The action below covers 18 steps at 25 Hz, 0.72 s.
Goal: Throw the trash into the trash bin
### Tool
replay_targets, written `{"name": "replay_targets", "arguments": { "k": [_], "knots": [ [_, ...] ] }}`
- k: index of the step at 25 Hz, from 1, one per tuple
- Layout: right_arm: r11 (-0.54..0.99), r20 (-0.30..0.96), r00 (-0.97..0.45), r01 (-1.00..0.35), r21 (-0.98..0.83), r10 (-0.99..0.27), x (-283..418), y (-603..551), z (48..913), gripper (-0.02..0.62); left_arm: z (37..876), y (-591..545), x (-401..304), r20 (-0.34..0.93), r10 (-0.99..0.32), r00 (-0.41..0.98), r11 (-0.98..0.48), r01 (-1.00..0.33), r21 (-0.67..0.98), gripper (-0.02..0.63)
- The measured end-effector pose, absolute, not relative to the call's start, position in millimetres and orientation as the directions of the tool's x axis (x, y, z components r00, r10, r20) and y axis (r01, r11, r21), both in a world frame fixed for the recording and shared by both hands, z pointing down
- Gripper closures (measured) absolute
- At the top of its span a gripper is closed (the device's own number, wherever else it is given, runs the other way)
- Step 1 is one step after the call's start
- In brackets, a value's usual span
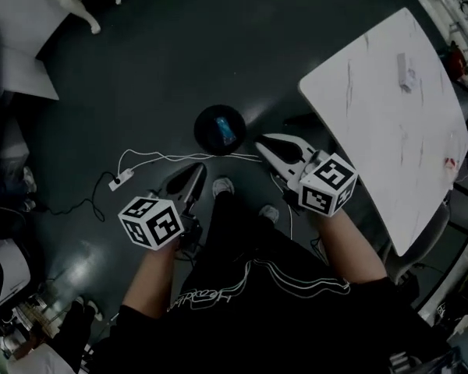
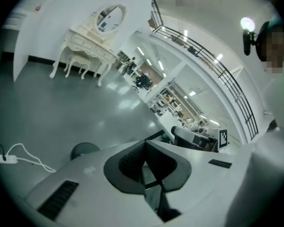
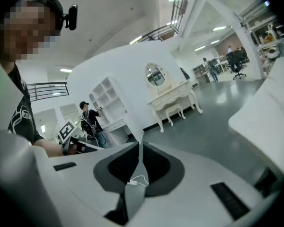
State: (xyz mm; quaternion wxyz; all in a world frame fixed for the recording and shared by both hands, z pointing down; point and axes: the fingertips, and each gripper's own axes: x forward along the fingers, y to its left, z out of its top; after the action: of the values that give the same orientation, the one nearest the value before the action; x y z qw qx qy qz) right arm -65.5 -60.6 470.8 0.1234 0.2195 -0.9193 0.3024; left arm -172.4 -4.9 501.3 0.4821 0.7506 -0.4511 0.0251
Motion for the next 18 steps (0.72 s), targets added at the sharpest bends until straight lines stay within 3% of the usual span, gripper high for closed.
{"name": "replay_targets", "arguments": {
  "k": [5,18],
  "knots": [
    [0.77,0.277,-0.885,-0.463,-0.439,-0.374,-1,-19,381,0.563,404,2,-94,0.35,-0.652,0.673,-0.349,-0.676,0.65,0.601],
    [0.684,0.146,-0.724,-0.687,-0.247,-0.674,213,63,230,0.565,230,43,113,0.16,-0.513,0.843,-0.722,-0.525,0.45,0.601]
  ]
}}
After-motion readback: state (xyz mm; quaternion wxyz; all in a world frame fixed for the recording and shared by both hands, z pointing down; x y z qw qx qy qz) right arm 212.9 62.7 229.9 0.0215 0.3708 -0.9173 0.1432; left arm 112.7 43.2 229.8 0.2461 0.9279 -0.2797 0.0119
